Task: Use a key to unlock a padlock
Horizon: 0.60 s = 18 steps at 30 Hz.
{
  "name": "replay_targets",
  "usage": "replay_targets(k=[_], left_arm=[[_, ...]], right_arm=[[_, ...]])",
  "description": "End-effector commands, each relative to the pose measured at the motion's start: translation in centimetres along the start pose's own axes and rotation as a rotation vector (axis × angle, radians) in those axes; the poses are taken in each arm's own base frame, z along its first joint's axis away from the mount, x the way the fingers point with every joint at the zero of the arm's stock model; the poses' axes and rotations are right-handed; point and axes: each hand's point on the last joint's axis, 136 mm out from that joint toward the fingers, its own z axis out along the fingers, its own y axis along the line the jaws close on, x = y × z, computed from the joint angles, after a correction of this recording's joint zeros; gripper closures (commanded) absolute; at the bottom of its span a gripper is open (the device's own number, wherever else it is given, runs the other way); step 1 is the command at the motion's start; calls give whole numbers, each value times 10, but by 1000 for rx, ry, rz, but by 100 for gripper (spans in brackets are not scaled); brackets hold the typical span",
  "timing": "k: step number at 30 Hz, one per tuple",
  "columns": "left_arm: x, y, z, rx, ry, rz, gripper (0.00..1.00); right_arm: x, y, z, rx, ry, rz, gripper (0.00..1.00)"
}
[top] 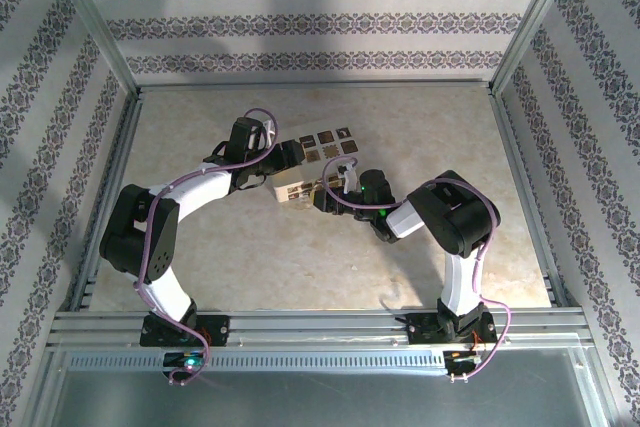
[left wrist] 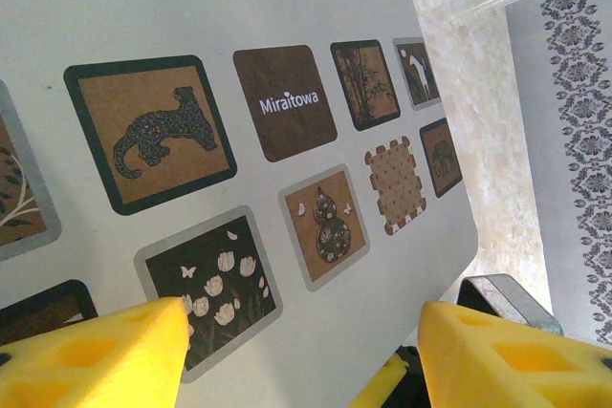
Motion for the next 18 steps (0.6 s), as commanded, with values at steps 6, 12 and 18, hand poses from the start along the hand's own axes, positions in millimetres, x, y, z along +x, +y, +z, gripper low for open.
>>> replay_targets(k=[6, 12, 18], left_arm=[[11, 5, 6, -17, 37, 6, 35], [12, 6, 6, -21, 36, 5, 35], [14, 7, 5, -24, 40, 5, 35]], right_arm=[[-11, 9, 8, -8, -47, 30, 56], [-14, 17, 4, -29, -54, 10, 57], [-10, 22, -3, -36, -50, 15, 57]])
